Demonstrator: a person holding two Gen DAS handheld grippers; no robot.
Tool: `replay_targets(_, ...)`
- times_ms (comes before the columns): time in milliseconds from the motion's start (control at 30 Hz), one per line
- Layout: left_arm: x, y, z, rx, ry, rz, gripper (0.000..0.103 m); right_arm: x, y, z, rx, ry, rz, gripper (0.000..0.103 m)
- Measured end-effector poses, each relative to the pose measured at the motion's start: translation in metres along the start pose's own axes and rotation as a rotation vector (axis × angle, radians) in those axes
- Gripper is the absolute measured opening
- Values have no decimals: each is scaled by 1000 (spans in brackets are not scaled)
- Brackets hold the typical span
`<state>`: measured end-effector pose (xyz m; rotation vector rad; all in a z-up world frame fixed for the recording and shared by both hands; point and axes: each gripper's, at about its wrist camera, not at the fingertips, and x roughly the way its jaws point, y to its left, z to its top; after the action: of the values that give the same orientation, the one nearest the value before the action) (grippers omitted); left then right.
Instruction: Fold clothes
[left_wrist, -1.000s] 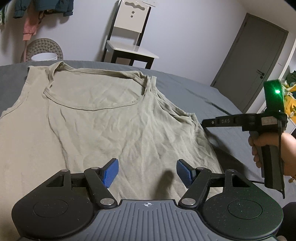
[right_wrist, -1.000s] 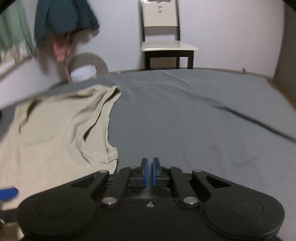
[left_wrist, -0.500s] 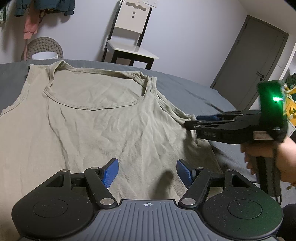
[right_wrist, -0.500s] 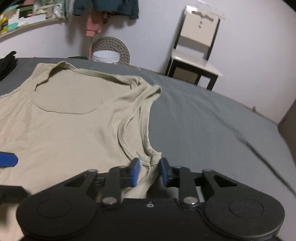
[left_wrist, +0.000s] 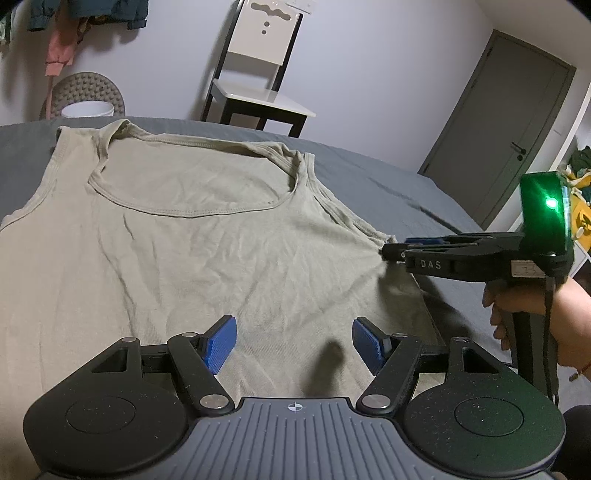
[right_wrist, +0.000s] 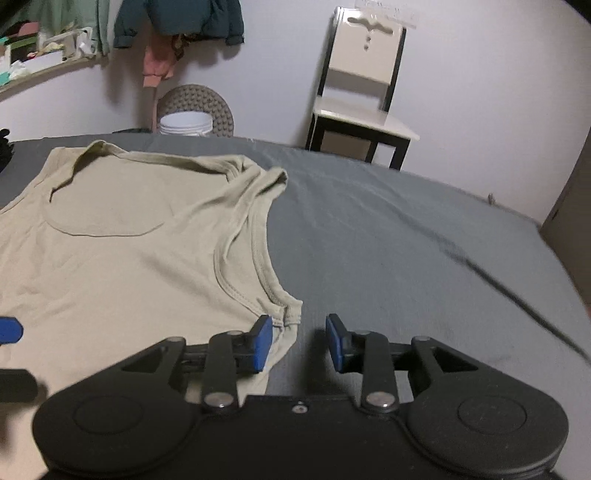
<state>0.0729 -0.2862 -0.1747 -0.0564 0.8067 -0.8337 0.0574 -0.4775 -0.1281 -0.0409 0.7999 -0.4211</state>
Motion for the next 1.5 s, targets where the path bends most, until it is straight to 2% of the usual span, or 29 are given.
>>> replay_targets(67,0,0,0,-1,0,0,70,-7,7,-1,-43,-27,-3,30)
replay_targets(133,0,0,0,2,0,1,70,-10,15,-1,-98,-44,-6,22)
replay_targets(200,0,0,0,5,0,2,70,-6,20,0,-123,-31,-12,21)
replay_targets(367,0,0,-1,6,0,2,70,10,18,1,-76,6,-13,20)
replay_targets(433,0,0,-1,8,0,3,70,13,20,0,-79,0,-12,17)
replay_targets(500,0,-1,-1,14,0,4,70,14,19,-1,-70,-2,-15,9)
replay_targets(533,0,-2,-1,17,0,5,70,14,17,-1,-55,0,-10,9)
replay_targets(667,0,-1,-1,16,-1,4,70,12,-4,1,67,4,37,4)
replay_targets(833,0,1,0,-2,-3,-7,70,3,-49,2,369,-21,151,4)
replay_targets(867,-1,2,1,-11,-7,-15,70,3,-58,-1,433,-19,157,0)
replay_targets(933,-2,4,1,-30,-17,-35,70,6,-76,-5,512,-18,136,0)
replay_targets(1033,-3,3,2,-45,-34,-74,70,18,-103,-13,625,47,174,0)
replay_targets(1100,-3,1,2,-38,-39,-80,70,15,-103,-12,601,68,223,8)
replay_targets(1133,-2,1,2,-36,-39,-78,70,10,-98,-11,564,58,239,10)
replay_targets(1167,-2,1,2,-34,-38,-76,70,5,-91,-10,518,52,257,17)
replay_targets(1233,-1,1,3,-34,-34,-70,70,-3,-74,-7,418,58,288,21)
replay_targets(1367,1,3,2,-38,-24,-61,70,-4,-44,0,304,70,282,31)
replay_targets(1467,0,4,2,-36,-26,-59,70,4,-29,2,238,74,224,30)
replay_targets(1500,0,4,2,-36,-26,-59,70,7,-24,3,216,77,208,20)
